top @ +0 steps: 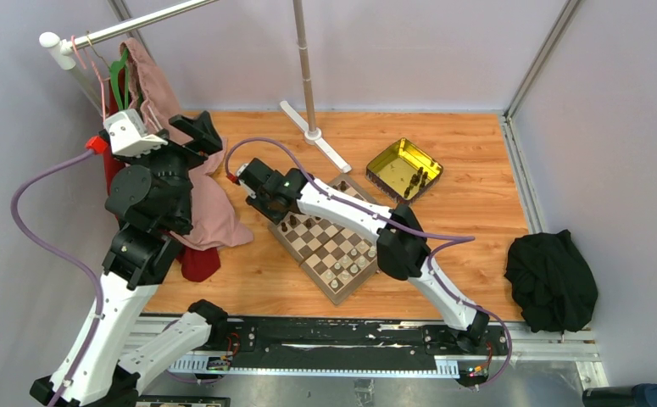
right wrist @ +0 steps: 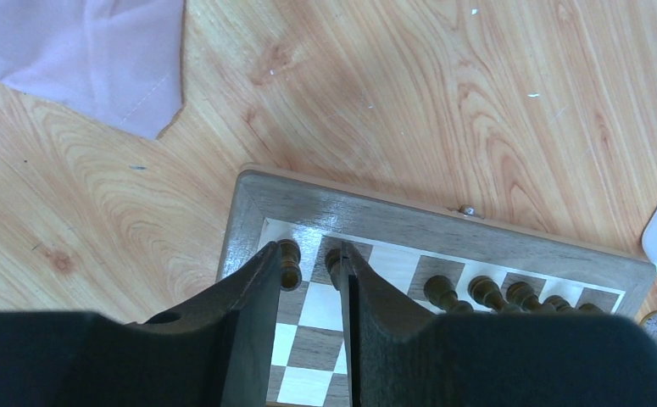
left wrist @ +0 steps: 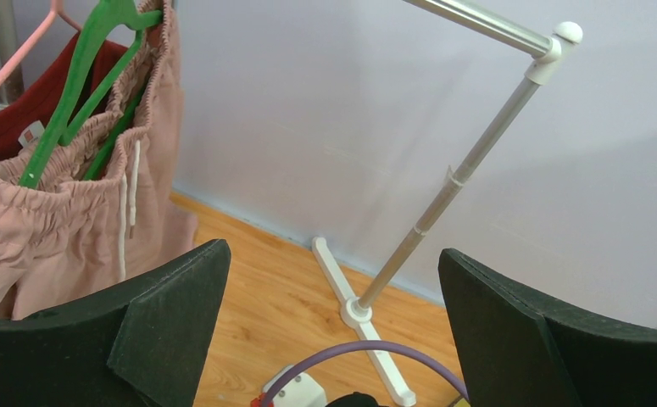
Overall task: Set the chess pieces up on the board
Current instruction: Pick up the chess piece from the storage box.
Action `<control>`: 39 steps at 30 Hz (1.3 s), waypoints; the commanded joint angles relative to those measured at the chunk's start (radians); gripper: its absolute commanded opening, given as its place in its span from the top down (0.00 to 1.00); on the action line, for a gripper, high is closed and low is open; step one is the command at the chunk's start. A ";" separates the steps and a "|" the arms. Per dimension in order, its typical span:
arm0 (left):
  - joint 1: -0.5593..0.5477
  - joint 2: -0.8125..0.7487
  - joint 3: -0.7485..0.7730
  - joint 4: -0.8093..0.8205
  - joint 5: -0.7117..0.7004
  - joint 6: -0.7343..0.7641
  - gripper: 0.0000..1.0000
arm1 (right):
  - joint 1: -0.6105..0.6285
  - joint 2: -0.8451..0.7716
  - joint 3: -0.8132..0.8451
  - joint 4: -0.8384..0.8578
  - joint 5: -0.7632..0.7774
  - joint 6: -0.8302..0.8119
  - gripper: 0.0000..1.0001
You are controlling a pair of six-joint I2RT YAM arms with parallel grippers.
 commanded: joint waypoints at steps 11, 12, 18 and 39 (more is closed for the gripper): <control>-0.008 -0.024 0.060 -0.026 -0.005 0.009 0.00 | -0.027 -0.086 0.000 -0.002 0.057 -0.002 0.64; -0.008 -0.024 0.059 -0.027 -0.006 0.009 0.00 | -0.028 -0.090 -0.003 0.001 0.063 0.000 0.64; -0.008 -0.020 0.076 -0.035 -0.004 0.019 0.00 | -0.052 -0.104 -0.009 0.010 0.073 0.010 0.64; -0.008 0.117 0.112 -0.029 0.102 -0.005 0.00 | -0.267 -0.314 -0.216 0.108 0.251 0.005 0.64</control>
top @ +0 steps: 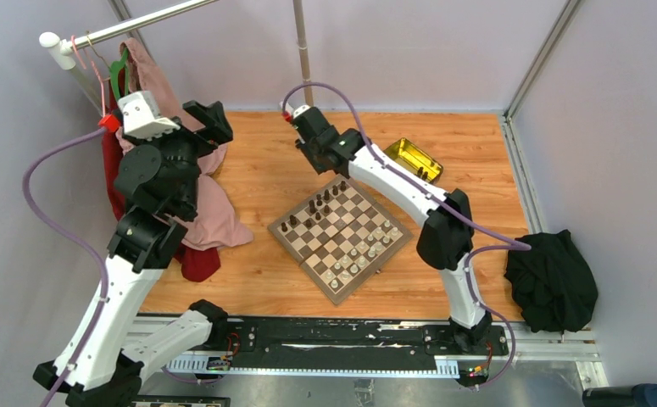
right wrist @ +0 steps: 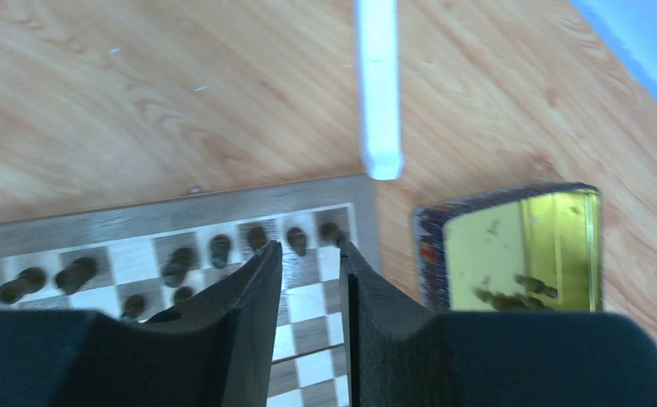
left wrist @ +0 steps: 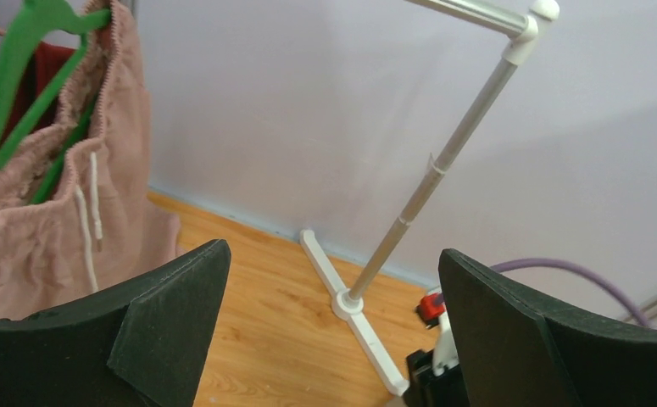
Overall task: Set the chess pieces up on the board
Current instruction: Pick up the chess piece from the storage box.
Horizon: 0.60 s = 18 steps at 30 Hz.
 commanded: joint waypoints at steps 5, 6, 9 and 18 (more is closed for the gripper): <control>-0.008 0.105 0.020 0.019 0.084 -0.028 0.00 | -0.128 -0.119 -0.110 0.044 0.150 0.000 0.72; -0.008 0.116 0.013 0.028 0.090 -0.030 0.00 | -0.142 -0.129 -0.124 0.050 0.155 -0.001 0.72; -0.008 0.155 -0.006 0.049 0.110 -0.046 0.00 | -0.193 -0.160 -0.184 0.070 0.155 0.011 0.72; -0.008 0.274 -0.040 0.089 0.164 -0.058 0.00 | -0.383 -0.211 -0.347 0.104 0.082 0.109 0.73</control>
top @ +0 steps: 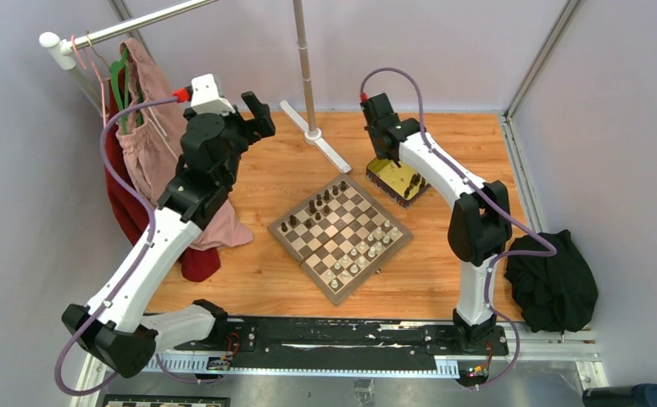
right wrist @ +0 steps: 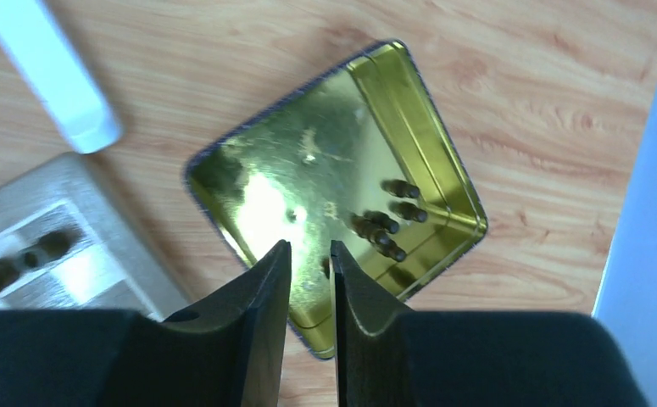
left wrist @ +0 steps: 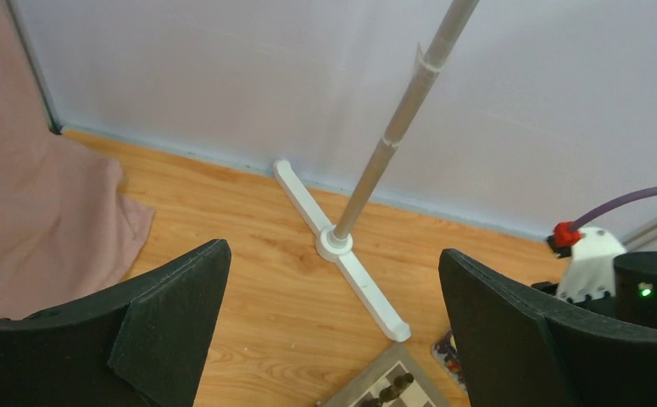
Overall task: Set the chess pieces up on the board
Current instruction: Pick up the chess piece from the storage box.
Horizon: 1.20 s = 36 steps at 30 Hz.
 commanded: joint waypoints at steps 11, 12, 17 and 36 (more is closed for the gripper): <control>-0.007 0.124 -0.036 0.029 0.077 0.015 0.00 | -0.203 -0.002 -0.092 0.006 -0.096 0.130 0.72; -0.007 0.131 -0.037 0.026 0.079 0.017 0.00 | -0.214 0.002 -0.095 0.006 -0.107 0.136 0.72; -0.006 0.146 -0.052 0.014 0.079 0.026 0.00 | -0.230 0.013 -0.110 0.003 -0.126 0.147 0.71; 0.013 0.125 -0.124 -0.009 0.084 0.016 0.00 | -0.262 0.064 -0.169 -0.011 -0.177 0.182 0.71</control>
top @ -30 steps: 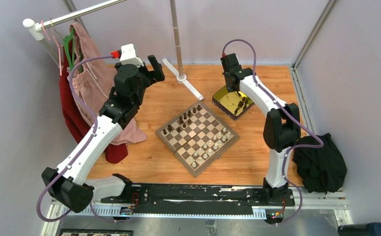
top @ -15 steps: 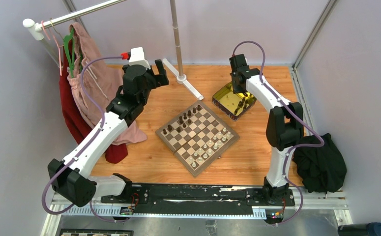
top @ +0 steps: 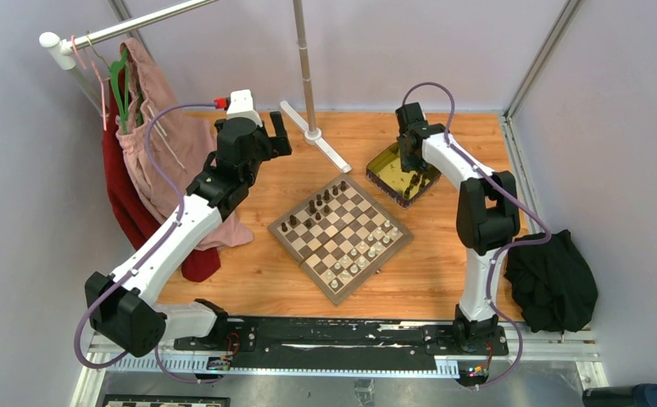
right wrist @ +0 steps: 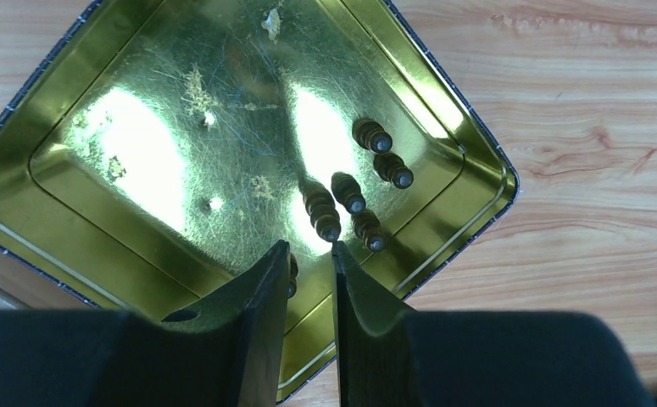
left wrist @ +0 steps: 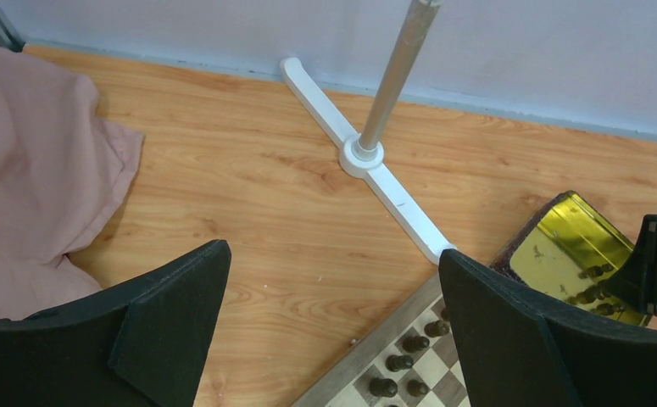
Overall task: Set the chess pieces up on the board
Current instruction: Pick up the chess piece from the storage box.
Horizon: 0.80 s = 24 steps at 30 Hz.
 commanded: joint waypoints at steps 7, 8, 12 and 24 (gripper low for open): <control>0.013 -0.020 -0.020 -0.006 0.009 0.003 0.00 | -0.034 0.032 -0.013 -0.022 -0.027 0.023 0.71; 0.013 -0.019 -0.020 -0.006 0.009 0.003 0.00 | -0.035 0.034 -0.011 -0.022 -0.028 0.022 0.71; 0.014 -0.014 -0.016 -0.006 0.009 0.005 0.00 | -0.041 0.045 0.002 -0.025 -0.029 0.020 0.71; 0.016 0.001 -0.010 -0.004 0.012 0.005 0.00 | -0.060 0.074 0.019 -0.029 -0.053 0.018 0.68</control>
